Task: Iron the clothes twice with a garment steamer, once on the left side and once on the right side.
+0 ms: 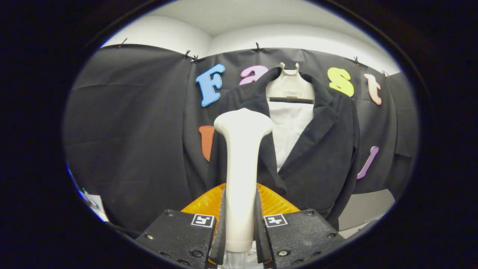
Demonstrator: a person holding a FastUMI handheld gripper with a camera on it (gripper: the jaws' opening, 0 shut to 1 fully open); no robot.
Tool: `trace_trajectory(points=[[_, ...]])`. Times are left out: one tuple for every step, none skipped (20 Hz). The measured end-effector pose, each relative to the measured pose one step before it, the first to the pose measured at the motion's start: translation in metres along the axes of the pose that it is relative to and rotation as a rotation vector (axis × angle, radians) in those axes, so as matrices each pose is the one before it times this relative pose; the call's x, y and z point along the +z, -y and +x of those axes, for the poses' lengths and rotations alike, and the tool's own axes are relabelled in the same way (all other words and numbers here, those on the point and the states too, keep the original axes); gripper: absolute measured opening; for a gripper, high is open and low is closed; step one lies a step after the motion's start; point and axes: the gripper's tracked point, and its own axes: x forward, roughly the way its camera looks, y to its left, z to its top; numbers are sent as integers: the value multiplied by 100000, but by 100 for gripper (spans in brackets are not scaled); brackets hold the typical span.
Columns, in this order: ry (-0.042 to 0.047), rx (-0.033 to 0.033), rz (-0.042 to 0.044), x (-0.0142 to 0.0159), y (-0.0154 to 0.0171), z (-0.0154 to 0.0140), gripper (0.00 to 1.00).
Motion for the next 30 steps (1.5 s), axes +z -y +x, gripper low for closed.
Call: trace_trajectory(points=[[-295,-480,-455,-5,21,405,35],[-350,-585,-434,-114,150,353,35],[-543,-610,-19,-280,118,279,35],[-785,-317,151,-361,161,241,35],[-1166,-195,-38,-526,75,160,35],[-1128,39,-430,-544,70,162,35],[-1151,85,-453,-713,-21,105,35],[-1135,-28,-516,-631,48,84,35],[-1133,147,-510,-650,-35,152,35],[-1265,238,-357,-681,-3,110,35],[-1290,265,-494,-784,-182,72,35],[-1104,333,-595,-715,-195,-5,35],[-984,294,-591,-688,-133,110,35],[-944,121,-514,-653,-52,105,35],[-1065,114,-285,-740,-28,61,35],[-968,156,24,-766,-67,40,35],[-1075,155,-21,-713,-67,69,35],[-1163,484,200,-640,-43,148,35],[-1318,303,134,-692,-72,246,35],[-1300,-425,-237,-613,84,212,35],[-1022,-369,125,-675,286,135,35],[-921,-129,-193,-539,87,121,35],[-1074,-97,-167,-672,79,134,35],[-1220,-72,-90,-708,141,106,35],[-1215,22,-29,-776,100,106,35],[-1118,-48,-71,-548,103,138,35],[-1048,-41,-64,-639,197,121,35],[-995,-112,-57,-518,148,101,35],[-840,53,-91,-589,171,83,35],[-869,94,-149,-602,121,1,36]])
